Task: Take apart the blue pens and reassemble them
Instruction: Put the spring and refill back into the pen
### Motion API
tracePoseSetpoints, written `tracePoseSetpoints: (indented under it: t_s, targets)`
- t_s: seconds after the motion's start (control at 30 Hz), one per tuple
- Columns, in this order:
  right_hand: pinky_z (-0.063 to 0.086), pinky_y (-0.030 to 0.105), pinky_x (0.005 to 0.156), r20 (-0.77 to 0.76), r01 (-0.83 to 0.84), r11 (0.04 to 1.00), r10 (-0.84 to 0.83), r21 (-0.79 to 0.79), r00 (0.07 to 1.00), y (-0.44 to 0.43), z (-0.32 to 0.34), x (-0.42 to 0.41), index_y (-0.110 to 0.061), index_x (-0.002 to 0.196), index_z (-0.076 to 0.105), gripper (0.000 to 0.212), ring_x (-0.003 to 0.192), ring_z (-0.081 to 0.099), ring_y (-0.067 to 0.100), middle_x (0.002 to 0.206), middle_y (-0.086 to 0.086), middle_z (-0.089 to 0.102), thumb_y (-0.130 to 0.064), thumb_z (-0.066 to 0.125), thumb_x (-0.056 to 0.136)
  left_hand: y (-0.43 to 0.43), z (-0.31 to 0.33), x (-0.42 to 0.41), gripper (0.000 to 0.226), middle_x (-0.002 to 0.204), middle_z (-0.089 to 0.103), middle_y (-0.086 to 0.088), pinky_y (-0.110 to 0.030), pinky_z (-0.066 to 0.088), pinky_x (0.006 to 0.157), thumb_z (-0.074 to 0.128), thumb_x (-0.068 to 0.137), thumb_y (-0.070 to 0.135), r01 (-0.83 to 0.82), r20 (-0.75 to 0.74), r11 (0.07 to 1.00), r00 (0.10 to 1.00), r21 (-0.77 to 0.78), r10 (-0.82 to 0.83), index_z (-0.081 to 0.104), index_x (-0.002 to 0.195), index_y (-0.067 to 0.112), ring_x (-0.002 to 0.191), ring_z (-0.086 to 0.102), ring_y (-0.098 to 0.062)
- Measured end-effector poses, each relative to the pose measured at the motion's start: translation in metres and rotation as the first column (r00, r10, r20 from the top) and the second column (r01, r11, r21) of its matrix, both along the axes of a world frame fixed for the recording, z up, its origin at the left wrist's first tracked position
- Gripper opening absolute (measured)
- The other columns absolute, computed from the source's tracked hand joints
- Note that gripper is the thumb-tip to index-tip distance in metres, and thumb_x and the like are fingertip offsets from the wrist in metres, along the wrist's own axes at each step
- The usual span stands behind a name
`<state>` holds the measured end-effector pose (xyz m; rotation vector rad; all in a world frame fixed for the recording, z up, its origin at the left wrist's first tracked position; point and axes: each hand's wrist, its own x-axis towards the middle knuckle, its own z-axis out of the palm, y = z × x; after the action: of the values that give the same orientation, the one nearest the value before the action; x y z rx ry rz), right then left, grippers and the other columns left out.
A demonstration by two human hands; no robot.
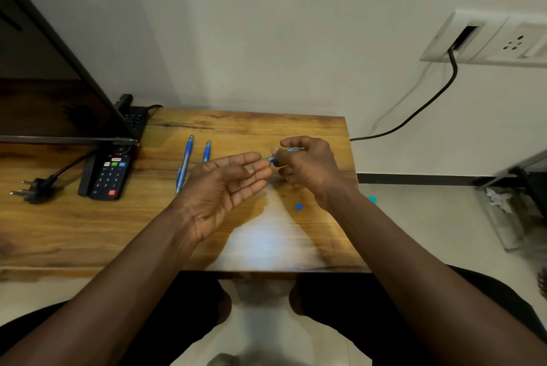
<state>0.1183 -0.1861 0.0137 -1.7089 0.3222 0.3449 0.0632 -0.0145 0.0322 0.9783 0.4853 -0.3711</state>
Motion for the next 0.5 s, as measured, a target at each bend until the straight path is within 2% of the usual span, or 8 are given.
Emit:
tracePoseSetpoints:
  t_s: [0.1, 0.2, 0.33, 0.5]
  targets:
    - [0.054, 0.030, 0.065, -0.014, -0.031, 0.997, 0.030, -0.068, 0.999, 0.005, -0.010, -0.001, -0.018, 0.109, 0.069, 0.027, 0.066, 0.068, 0.010, 0.092, 0.007, 0.078, -0.027, 0.081, 0.087, 0.008, -0.001, -0.003, 0.034, 0.116, 0.078, -0.019, -0.031, 0.066, 0.081, 0.053, 0.097, -0.012, -0.007, 0.035, 1.000, 0.999, 0.009, 0.007, 0.067, 0.126, 0.001, 0.106, 0.078, -0.026]
    - [0.057, 0.035, 0.067, -0.019, -0.078, 0.988, 0.077, -0.136, 0.997, 0.009, -0.017, -0.003, -0.021, 0.107, 0.070, 0.026, 0.070, 0.070, 0.013, 0.088, 0.005, 0.078, -0.026, 0.080, 0.084, 0.011, 0.002, -0.004, 0.038, 0.117, 0.078, -0.017, -0.032, 0.066, 0.082, 0.053, 0.097, -0.013, 0.007, 0.094, 0.999, 0.996, 0.044, -0.011, 0.066, 0.129, 0.004, 0.107, 0.078, -0.027]
    - [0.057, 0.037, 0.069, -0.015, -0.149, 0.960, 0.150, -0.236, 0.989, 0.015, -0.024, -0.005, -0.023, 0.106, 0.071, 0.032, 0.070, 0.069, 0.014, 0.087, 0.005, 0.076, -0.028, 0.079, 0.075, 0.011, 0.005, -0.006, 0.037, 0.113, 0.079, -0.018, -0.034, 0.065, 0.087, 0.053, 0.098, -0.014, 0.017, 0.158, 0.995, 0.987, 0.102, -0.033, 0.066, 0.127, 0.005, 0.106, 0.078, -0.027]
    - [0.059, 0.039, 0.087, 0.048, -0.202, 0.871, 0.249, -0.449, 0.967, 0.019, -0.030, -0.008, -0.020, 0.119, 0.071, 0.038, 0.095, 0.072, 0.022, 0.105, 0.005, 0.076, -0.036, 0.078, 0.086, 0.019, 0.009, -0.006, 0.034, 0.111, 0.079, -0.020, -0.031, 0.066, 0.078, 0.052, 0.098, -0.014, -0.033, 0.132, 0.999, 0.991, 0.019, 0.030, 0.067, 0.123, 0.005, 0.102, 0.079, -0.026]
